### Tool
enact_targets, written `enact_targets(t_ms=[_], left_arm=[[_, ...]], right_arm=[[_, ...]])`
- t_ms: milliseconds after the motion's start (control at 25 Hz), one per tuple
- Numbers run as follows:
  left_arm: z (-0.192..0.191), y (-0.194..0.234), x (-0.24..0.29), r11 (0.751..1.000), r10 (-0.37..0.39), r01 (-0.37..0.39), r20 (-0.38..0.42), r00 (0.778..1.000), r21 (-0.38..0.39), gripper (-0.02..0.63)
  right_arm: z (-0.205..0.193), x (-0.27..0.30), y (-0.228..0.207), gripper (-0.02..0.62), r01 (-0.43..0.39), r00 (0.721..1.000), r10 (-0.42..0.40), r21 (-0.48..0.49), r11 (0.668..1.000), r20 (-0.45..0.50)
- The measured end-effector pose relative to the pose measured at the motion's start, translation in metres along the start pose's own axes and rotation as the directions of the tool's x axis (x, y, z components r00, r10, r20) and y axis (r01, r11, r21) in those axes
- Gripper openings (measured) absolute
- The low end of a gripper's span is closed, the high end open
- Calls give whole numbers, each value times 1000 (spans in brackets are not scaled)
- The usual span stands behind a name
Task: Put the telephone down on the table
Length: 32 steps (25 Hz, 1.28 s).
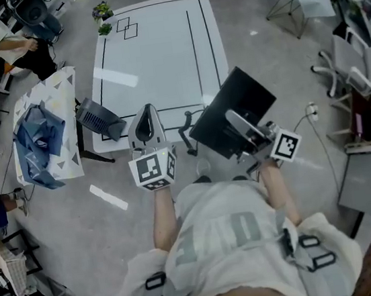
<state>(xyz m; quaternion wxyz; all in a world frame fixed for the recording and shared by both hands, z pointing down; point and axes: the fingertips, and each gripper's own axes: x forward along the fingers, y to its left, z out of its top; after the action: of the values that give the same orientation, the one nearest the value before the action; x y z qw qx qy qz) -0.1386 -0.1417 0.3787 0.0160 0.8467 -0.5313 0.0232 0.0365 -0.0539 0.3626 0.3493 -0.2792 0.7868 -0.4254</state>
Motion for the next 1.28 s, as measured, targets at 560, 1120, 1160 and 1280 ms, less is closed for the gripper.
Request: enact_targets(t_ms=[560,1120,1160,1280], left_arm=[[-1,18,66,999,36,-36,-10,999,-11,7],[7,13,82,998,68,-68,5,998,7,7],[7,14,83,997,71,-71,4,997,7,7],[5,14,83,997,75,-75,-2,997,11,6]], right_arm=[[33,55,-47,150,-11,999,12,14,1000,-42],[41,65,-57,150,-36,994,40,38,999,-102],[41,65,-58,150,-32,994,36,40,999,-103],[42,65,-64,150,-18,994,23,47,999,-107]])
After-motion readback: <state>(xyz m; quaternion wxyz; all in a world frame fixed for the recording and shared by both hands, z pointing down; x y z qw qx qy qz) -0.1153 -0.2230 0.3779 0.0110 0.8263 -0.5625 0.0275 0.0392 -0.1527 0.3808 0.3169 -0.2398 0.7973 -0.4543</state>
